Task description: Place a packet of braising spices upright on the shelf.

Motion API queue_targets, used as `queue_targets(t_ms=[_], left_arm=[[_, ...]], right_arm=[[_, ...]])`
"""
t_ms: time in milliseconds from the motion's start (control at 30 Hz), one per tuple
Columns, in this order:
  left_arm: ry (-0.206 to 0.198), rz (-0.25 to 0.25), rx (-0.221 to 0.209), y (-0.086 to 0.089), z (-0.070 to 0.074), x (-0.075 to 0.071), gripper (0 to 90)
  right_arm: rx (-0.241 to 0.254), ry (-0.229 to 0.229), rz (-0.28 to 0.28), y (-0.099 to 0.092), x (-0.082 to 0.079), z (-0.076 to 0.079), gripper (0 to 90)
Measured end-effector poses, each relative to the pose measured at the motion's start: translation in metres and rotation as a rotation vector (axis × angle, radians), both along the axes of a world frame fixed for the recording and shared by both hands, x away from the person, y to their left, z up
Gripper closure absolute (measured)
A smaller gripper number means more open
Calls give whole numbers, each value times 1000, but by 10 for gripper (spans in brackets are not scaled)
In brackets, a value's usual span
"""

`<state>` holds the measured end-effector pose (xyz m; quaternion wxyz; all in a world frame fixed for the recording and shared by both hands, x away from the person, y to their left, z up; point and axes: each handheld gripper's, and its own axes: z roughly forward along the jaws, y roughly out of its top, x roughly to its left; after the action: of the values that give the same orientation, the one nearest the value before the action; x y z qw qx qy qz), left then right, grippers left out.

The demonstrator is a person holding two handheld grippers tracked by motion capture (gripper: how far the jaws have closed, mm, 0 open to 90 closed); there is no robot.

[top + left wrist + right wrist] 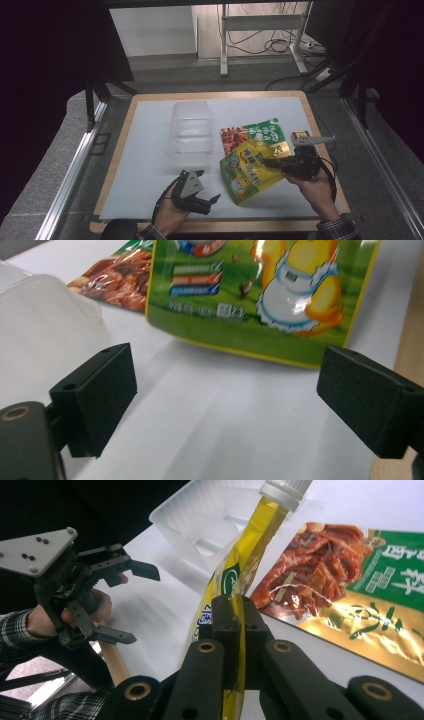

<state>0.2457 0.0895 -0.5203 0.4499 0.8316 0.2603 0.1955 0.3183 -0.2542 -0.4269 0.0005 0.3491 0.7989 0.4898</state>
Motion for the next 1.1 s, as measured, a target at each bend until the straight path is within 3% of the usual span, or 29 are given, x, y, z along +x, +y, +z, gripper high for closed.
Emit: queue_targets(t_ms=[433,733,1100], left_arm=[[-30,28,20,6,0,-2,88],[-28,30,29,10,1,-4,85],[-19,40,23,14,1,-7,69]], right_arm=[[-4,-64,28,13,3,28,886],[-24,-107,6,15,9,39,888],[8,-136,13,13,22,50,887]])
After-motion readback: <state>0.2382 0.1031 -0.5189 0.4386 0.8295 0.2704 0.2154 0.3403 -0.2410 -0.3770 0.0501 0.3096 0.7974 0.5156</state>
